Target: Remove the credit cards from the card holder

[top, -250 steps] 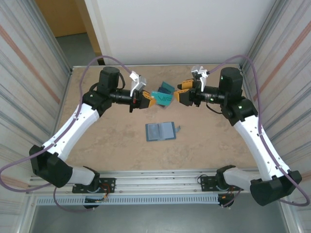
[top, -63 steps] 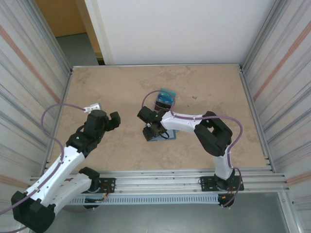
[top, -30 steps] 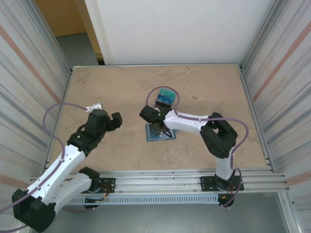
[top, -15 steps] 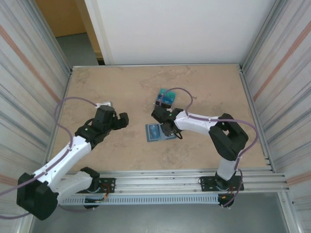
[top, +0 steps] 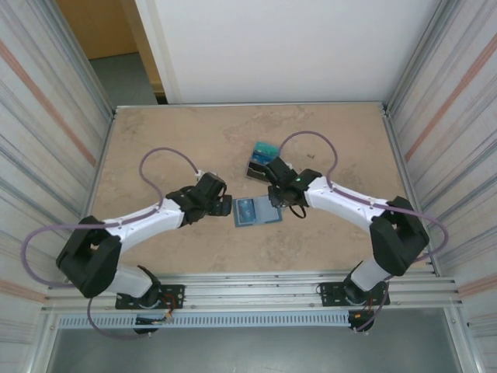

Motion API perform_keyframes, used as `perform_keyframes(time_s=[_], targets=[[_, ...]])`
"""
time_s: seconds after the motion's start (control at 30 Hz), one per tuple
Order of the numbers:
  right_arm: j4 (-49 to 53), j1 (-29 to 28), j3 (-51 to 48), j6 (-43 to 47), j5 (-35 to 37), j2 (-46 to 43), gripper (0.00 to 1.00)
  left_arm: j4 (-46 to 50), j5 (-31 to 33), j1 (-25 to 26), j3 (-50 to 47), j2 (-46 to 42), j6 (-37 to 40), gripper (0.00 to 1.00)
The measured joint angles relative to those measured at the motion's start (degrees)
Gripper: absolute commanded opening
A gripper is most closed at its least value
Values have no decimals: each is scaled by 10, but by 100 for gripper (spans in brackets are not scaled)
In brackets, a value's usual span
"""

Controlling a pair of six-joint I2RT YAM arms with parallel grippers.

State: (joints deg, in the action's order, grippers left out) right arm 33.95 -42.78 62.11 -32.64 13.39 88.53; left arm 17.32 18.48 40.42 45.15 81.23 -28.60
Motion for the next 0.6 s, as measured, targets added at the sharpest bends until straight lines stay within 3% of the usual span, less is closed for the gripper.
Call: perform_keyframes(time_s=[0.2,0.6], targets=[[-53,19,-13,-24,-81,-27,28,-38,-4,6,7,57,-4,99],[-109,29,-14,-35,-196,51,24,-83,-11,6,16,131,-29,99]])
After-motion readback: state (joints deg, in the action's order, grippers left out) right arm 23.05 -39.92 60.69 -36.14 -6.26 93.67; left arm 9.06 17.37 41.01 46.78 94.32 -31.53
